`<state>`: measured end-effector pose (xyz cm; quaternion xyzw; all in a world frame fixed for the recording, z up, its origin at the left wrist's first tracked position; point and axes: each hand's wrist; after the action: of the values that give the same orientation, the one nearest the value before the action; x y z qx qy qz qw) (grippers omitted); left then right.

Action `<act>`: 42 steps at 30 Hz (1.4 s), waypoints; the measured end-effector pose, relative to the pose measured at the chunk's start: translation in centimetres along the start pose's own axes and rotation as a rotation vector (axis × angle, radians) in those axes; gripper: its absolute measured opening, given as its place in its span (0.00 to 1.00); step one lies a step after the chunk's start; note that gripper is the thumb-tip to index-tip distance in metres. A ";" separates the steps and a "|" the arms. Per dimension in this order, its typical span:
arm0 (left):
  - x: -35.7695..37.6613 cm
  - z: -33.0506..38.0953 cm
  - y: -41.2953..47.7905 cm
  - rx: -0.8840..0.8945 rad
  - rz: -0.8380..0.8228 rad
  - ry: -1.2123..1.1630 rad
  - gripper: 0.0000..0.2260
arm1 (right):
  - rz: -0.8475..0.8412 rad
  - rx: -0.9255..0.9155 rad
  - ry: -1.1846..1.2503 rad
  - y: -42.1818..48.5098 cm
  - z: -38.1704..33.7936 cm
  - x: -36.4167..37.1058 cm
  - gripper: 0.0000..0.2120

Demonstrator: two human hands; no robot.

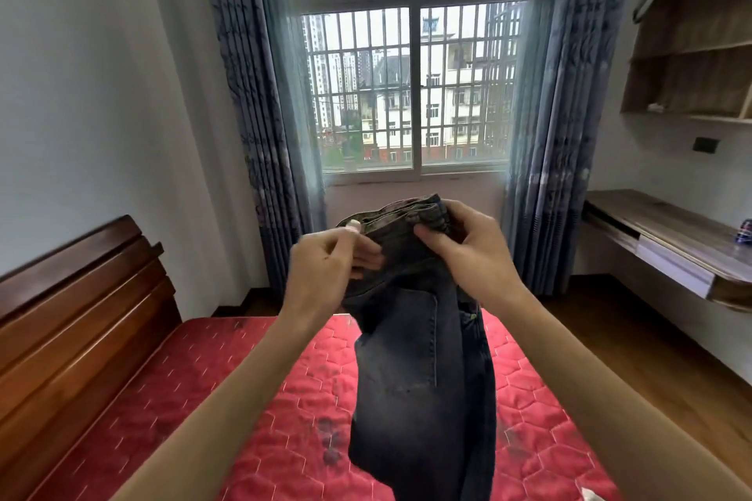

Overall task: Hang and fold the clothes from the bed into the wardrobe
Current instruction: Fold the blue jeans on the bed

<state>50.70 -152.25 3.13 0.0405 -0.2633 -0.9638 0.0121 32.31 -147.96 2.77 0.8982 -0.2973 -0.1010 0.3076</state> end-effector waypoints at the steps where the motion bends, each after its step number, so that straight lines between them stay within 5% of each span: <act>1: -0.6 -0.8 0.2 0.126 0.128 0.080 0.12 | 0.017 0.033 0.040 0.1 0.1 -0.2 0.11; 2: -1.1 -1.6 0.5 0.199 0.218 0.190 0.12 | 0.023 0.079 0.088 0.2 0.2 -0.3 0.09; 3: -1.4 -2.3 0.7 0.211 0.243 0.282 0.23 | 0.030 0.136 0.146 0.3 0.4 -0.5 0.08; 5: -1.7 -3.9 1.3 -0.008 0.067 0.248 0.41 | 0.025 0.279 0.306 0.4 0.5 -0.9 0.09; 7: -1.6 -4.7 1.6 -0.329 -0.181 -0.048 0.37 | -0.007 0.395 0.423 0.5 0.5 -1.3 0.14; 9: -1.5 -5.6 2.1 -0.470 -0.237 -0.202 0.26 | -0.058 0.441 0.441 0.5 0.8 -1.7 0.16; 12: -1.7 -6.3 3.0 -0.309 -0.137 -0.160 0.08 | -0.094 0.402 0.273 0.7 1.4 -2.7 0.15; 16: -2.1 -6.7 4.4 -0.096 -0.306 -0.046 0.12 | -0.143 0.308 -0.104 2.0 2.4 -3.8 0.12; 21: -2.3 -8.4 8.1 -0.009 -0.520 0.242 0.13 | -0.217 0.478 -0.187 4.0 5.6 -1.9 0.11; 23: -2.2 -9.5 10.2 -0.010 -0.466 0.364 0.15 | -0.219 0.535 -0.088 5.1 6.6 -0.2 0.13; 27: -1.5 -9.9 14.5 0.026 -0.091 0.618 0.16 | -0.166 0.432 -0.038 8.1 7.6 3.7 0.14; 30: -1.6 -8.0 17.5 0.094 0.051 0.529 0.17 | -0.104 0.321 0.014 10.2 6.7 5.7 0.15; 33: -2.9 -6.7 19.3 0.169 0.107 0.407 0.24 | -0.062 0.216 0.072 11.8 5.2 6.8 0.15; 37: -4.1 -6.1 19.4 0.272 0.130 0.418 0.17 | -0.076 0.138 0.098 11.7 3.8 6.8 0.16; 42: -5.3 -6.9 15.6 0.253 0.069 0.374 0.34 | -0.106 0.115 0.052 8.5 4.1 4.9 0.15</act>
<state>56.61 -168.91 5.55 0.2106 -0.3764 -0.8978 0.0886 30.77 -158.30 4.70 0.9312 -0.2464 -0.0767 0.2573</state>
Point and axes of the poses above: each hand's wrist, its own y-axis towards the middle knuckle, its own x-axis out of the palm, z = x × y, and after that the axes turned 12 degrees about z, right-handed
